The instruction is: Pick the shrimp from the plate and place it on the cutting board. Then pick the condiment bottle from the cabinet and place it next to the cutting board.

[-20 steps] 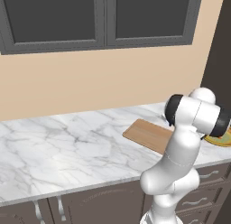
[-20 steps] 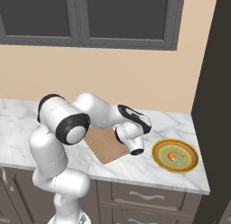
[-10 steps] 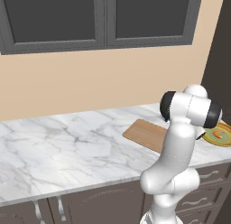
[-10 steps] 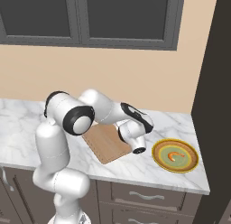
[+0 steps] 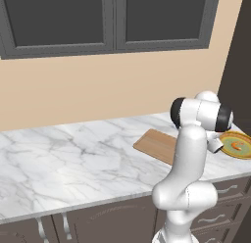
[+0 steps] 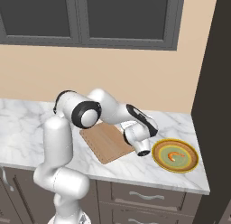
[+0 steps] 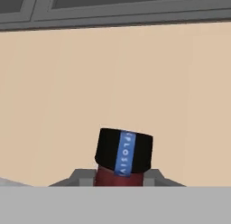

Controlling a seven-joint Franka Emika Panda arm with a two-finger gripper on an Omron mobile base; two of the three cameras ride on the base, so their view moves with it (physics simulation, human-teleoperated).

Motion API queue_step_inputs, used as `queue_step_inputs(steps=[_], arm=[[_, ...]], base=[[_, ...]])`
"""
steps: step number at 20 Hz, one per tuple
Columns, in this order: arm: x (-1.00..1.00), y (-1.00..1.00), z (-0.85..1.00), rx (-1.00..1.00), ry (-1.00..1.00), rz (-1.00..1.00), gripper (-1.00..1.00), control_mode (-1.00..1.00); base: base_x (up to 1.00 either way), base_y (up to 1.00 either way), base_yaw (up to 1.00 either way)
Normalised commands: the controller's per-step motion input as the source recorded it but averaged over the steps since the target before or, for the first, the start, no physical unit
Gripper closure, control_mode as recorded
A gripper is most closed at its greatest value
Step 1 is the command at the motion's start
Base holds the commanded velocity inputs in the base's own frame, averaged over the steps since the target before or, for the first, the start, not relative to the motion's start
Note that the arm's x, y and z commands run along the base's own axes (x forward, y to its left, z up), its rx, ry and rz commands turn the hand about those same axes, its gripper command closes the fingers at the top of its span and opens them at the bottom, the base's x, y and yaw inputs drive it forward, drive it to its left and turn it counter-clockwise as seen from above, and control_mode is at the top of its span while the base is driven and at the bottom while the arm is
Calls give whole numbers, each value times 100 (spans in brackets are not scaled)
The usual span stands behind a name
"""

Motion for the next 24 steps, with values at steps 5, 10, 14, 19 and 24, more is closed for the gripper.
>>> queue_step_inputs(steps=[5, 10, 14, 19, 24], arm=[[20, -18, -29, 5, -3, 0, 100, -100], [15, -10, -24, 4, -1, 0, 100, -100], [19, 0, -17, 3, 0, 0, 100, -100], [19, 0, -13, 1, 0, 0, 100, -100], [15, 0, -6, 0, 0, 0, 100, -100]], base=[[0, 0, 0], [0, 0, 0], [0, 0, 0], [0, 0, 0], [0, 0, 0]])
